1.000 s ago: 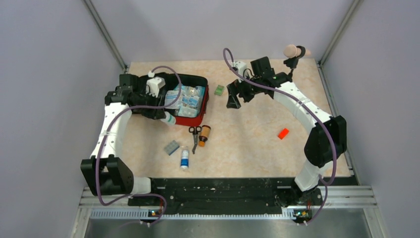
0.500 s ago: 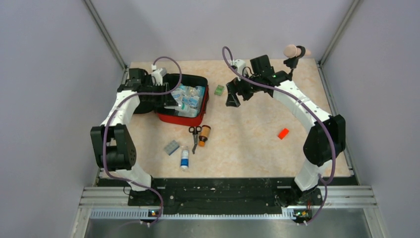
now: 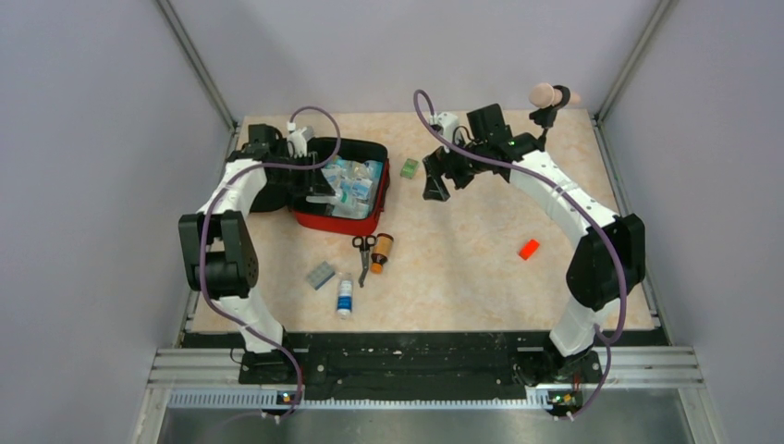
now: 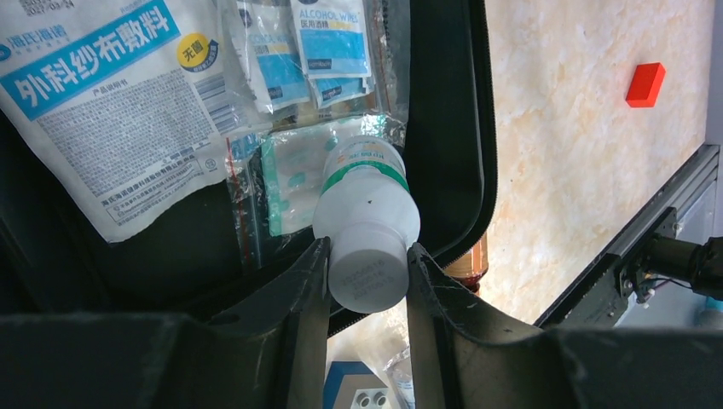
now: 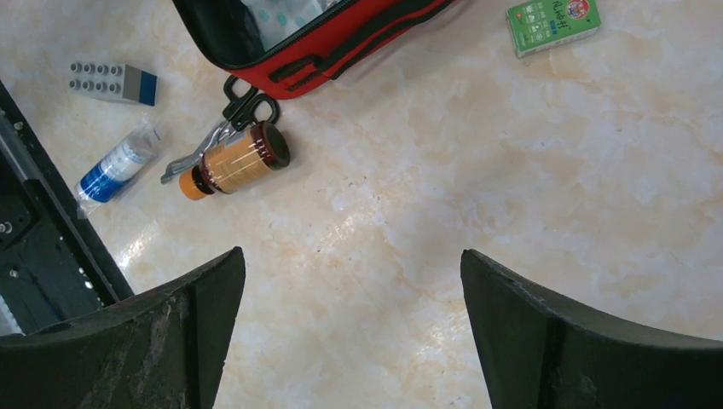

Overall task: Organize the medicine kit
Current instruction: Place the pill bottle in the medicine box.

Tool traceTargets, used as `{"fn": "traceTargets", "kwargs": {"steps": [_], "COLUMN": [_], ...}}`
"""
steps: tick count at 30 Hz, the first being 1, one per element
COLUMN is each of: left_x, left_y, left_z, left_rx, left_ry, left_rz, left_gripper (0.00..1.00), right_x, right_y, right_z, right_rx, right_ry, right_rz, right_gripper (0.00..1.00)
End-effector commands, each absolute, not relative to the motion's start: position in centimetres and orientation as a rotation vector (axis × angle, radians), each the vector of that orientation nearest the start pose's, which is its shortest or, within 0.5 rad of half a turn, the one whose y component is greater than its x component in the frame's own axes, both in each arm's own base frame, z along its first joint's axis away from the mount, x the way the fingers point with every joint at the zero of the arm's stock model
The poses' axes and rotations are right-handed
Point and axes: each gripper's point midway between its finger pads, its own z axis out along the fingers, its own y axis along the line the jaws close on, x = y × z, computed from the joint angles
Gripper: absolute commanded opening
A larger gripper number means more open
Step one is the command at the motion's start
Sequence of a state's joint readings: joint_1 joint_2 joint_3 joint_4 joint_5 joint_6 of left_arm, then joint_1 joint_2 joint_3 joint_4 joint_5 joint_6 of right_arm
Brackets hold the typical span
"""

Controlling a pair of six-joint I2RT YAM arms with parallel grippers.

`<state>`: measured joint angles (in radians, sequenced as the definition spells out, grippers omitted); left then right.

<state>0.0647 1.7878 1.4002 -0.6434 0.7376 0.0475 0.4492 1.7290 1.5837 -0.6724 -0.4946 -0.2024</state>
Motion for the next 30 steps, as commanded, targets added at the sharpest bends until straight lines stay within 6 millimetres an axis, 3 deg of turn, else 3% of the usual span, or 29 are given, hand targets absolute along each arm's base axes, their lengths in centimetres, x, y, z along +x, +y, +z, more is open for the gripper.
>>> {"fn": "traceTargets", "kwargs": {"steps": [1, 7, 12, 26, 30], "left_x": [41.2, 38.9, 39.2, 40.4, 40.5], "left_y": [-9.2, -8.9, -7.1, -2.6, -2.2], "left_z": [16.6, 15.7, 14.9, 15.0, 15.1], "left_rx": [0.320, 0.310, 0.318, 0.332, 0.366], "left_ry": [2.383, 2.561, 2.620, 2.744, 2.745], "left_rz": [-0.909, -0.972, -0.807, -0.454, -0.425], "left_gripper": [0.00, 0.00, 0.01, 0.41, 0.42], "right_x": [36.2, 36.6, 36.8, 36.9, 37.0], "right_y": [26.0, 26.2, 26.2, 26.2, 26.3], "right_z": [22.3, 22.1, 21.9, 21.7, 21.5], "right_rx": [-0.996, -0.999, -0.998, -0.998, -1.001], "right_ry": [2.087, 2.088, 2.093, 2.102, 2.102], "right_rz": [0.687, 0.688, 0.686, 0.678, 0.684], "right_gripper": [0.95, 0.95, 0.95, 0.95, 0.95]}}
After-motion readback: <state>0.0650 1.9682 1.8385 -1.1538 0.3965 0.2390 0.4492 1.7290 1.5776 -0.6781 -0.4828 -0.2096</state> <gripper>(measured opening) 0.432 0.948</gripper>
